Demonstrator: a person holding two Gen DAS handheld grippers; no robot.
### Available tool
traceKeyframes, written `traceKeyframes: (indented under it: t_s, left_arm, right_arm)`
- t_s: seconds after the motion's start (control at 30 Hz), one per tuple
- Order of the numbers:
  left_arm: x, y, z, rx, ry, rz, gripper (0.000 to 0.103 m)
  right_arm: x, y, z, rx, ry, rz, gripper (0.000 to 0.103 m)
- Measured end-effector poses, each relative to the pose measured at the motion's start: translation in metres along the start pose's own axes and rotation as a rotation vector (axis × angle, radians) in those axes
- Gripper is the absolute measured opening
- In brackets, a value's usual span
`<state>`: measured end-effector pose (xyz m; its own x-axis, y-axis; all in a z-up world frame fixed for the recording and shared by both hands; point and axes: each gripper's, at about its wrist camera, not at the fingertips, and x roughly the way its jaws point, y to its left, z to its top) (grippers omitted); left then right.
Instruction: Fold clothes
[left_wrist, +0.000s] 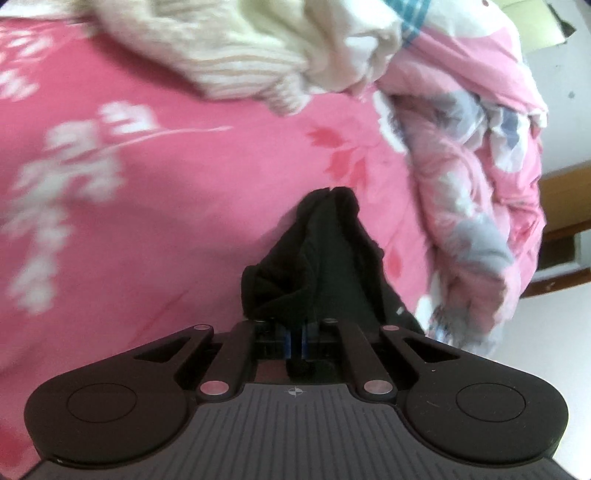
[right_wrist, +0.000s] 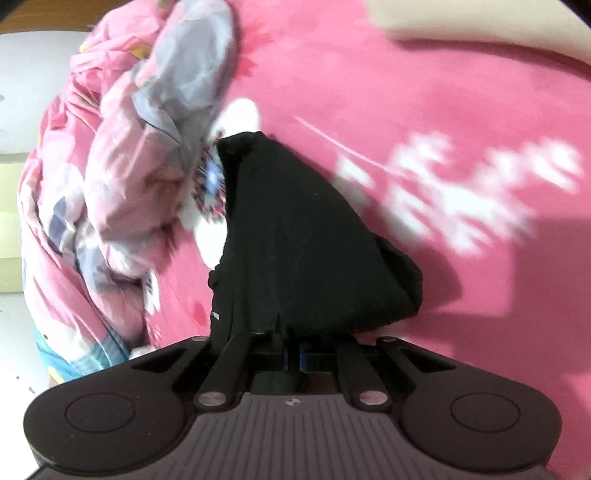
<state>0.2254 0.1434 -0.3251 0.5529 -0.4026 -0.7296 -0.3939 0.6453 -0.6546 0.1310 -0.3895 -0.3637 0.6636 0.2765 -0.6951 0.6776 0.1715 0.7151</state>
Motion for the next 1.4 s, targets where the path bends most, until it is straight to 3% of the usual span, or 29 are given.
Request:
traceKeyframes:
  t_s: [0.17, 0.3, 0.4, 0.53, 0.6, 0.67, 0.77, 0.83, 0.97, 1.07, 1.13, 1.3, 1.4]
  left_arm:
    - [-0.023, 0.034, -0.026, 0.012, 0.094, 0.069, 0.004]
    - [-0.015, 0.039, -0.03, 0.106, 0.146, 0.122, 0.018]
    - [-0.028, 0.03, -0.025, 0.168, 0.093, 0.153, 0.033]
    - [-0.047, 0.017, -0.019, 0.25, 0.02, 0.193, 0.034]
    - [-0.056, 0.011, -0.016, 0.292, -0.016, 0.213, 0.034]
    - [-0.06, 0.001, -0.013, 0.341, -0.05, 0.222, 0.034]
    - [-0.03, -0.031, -0.011, 0.467, -0.082, 0.167, 0.034]
    - [0.003, -0.053, -0.015, 0.572, -0.048, 0.128, 0.034]
    - [0.078, -0.09, -0.027, 0.79, 0.058, 0.085, 0.034]
    - [0.117, -0.102, -0.033, 0.918, 0.063, 0.123, 0.034]
    - [0.13, -0.105, -0.029, 0.943, 0.043, 0.124, 0.034]
    - [0.146, -0.104, 0.0, 0.87, -0.004, 0.14, 0.034]
    - [0.151, -0.102, 0.015, 0.783, -0.027, 0.135, 0.034]
  right_arm:
    - [-0.018, -0.034, -0.018, -0.014, 0.077, -0.11, 0.008]
    - [-0.007, -0.042, -0.007, -0.096, 0.156, -0.232, 0.02]
    - [-0.03, -0.034, -0.002, -0.159, 0.157, -0.263, 0.028]
    - [-0.073, 0.004, -0.008, -0.387, 0.084, -0.286, 0.028]
    - [-0.075, 0.038, -0.015, -0.559, 0.045, -0.244, 0.028]
    - [-0.048, 0.074, -0.029, -0.736, 0.08, -0.158, 0.028]
    - [0.0, 0.12, -0.056, -1.001, 0.145, -0.05, 0.028]
    - [0.041, 0.141, -0.084, -1.182, 0.203, -0.014, 0.026]
    - [0.11, 0.156, -0.128, -1.391, 0.313, 0.022, 0.024]
    - [0.143, 0.15, -0.137, -1.469, 0.372, -0.019, 0.019]
    - [0.163, 0.153, -0.137, -1.503, 0.358, -0.041, 0.019]
    - [0.193, 0.165, -0.122, -1.512, 0.202, -0.059, 0.019]
    - [0.177, 0.174, -0.104, -1.396, 0.168, 0.03, 0.019]
